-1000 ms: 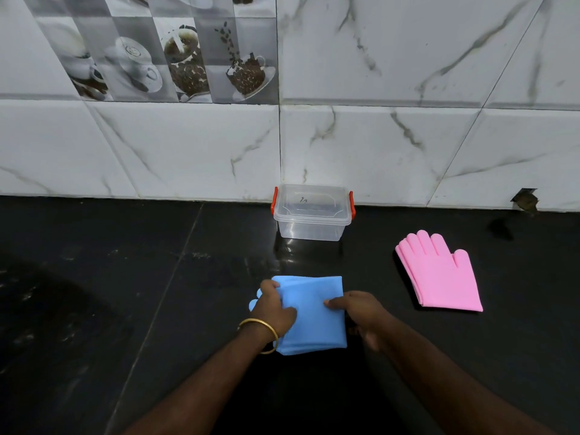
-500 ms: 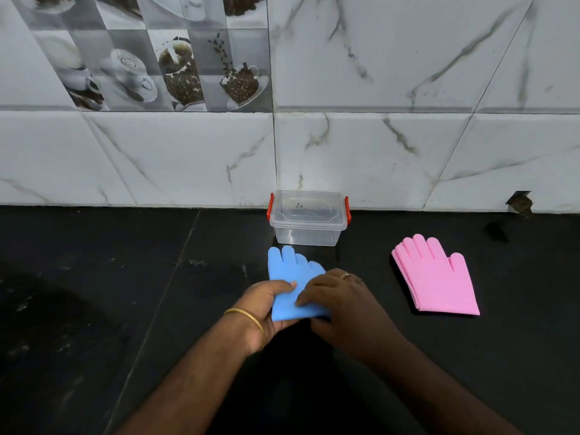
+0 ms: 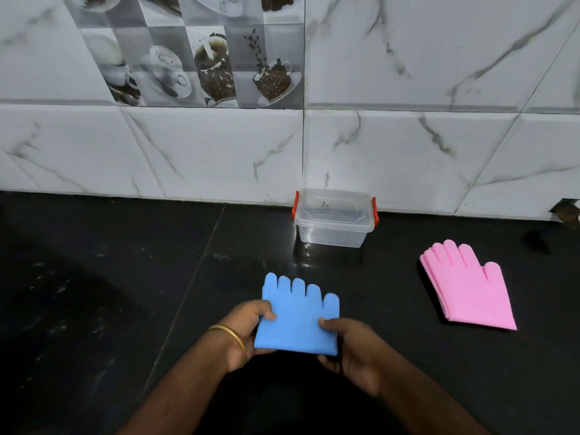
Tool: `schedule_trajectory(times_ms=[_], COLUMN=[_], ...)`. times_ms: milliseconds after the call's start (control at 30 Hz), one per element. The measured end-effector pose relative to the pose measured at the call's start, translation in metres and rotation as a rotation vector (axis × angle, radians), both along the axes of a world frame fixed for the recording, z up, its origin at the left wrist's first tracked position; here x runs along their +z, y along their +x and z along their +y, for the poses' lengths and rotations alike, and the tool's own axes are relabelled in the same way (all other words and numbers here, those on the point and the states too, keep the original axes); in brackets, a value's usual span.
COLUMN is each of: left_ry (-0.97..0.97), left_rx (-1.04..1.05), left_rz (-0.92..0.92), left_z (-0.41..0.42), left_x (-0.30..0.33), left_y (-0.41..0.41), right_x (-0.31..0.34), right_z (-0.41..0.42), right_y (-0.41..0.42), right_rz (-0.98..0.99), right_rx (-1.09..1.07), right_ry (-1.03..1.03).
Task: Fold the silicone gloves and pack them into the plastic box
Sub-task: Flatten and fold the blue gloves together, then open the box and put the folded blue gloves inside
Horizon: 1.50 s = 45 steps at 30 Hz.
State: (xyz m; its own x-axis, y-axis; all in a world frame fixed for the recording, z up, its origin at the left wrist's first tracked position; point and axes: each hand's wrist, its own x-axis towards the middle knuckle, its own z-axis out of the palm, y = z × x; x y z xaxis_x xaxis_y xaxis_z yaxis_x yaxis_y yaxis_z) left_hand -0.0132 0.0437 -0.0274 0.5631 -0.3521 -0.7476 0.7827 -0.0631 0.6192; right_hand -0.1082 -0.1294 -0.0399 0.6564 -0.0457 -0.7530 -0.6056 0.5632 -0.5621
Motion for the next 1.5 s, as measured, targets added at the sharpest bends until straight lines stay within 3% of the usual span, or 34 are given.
schedule_trajectory(times_ms=[100, 267, 467, 767, 867, 1000, 1133, 1267, 1367, 1500], left_ry=[0.038, 0.093, 0.418, 0.675, 0.817, 0.750, 0.784, 0.865, 0.914, 0.981], left_rx=[-0.011, 0.073, -0.002, -0.202, -0.257, -0.394, -0.621, -0.557, -0.514, -0.551], left_rz=[-0.179, -0.431, -0.447, -0.513, -0.746, -1.108, -1.328, -1.225, -1.084, -1.044], left_z=[0.008, 0.021, 0.023, 0.020, 0.004, -0.051, -0.121, -0.167, -0.169, -0.191], left_x=[0.011, 0.012, -0.048, -0.050, -0.038, -0.023, -0.010, -0.006, -0.009, -0.016], left_y=[0.026, 0.064, 0.053, 0.064, 0.077, 0.111, 0.147, 0.175, 0.182, 0.179], right_x=[0.015, 0.023, -0.044, -0.056, -0.047, -0.020, 0.005, 0.006, -0.004, -0.027], right_z=[0.003, 0.008, 0.020, -0.008, -0.037, -0.093, -0.141, -0.160, -0.159, -0.182], right_y=[0.030, 0.068, 0.070, 0.074, 0.075, 0.098, 0.140, 0.169, 0.175, 0.178], right_rz=[-0.197, -0.420, -0.177, -0.116, -0.179, -0.414, -0.437, -0.263, -0.231, -0.239], right_rx=[0.032, -0.001, 0.186, 0.279, 0.117, -0.102, 0.031, 0.184, 0.300, 0.404], right_ry=[-0.220, -0.344, -0.576, -0.665, -0.910, -1.438, -1.758, -1.687, -1.649, -1.592])
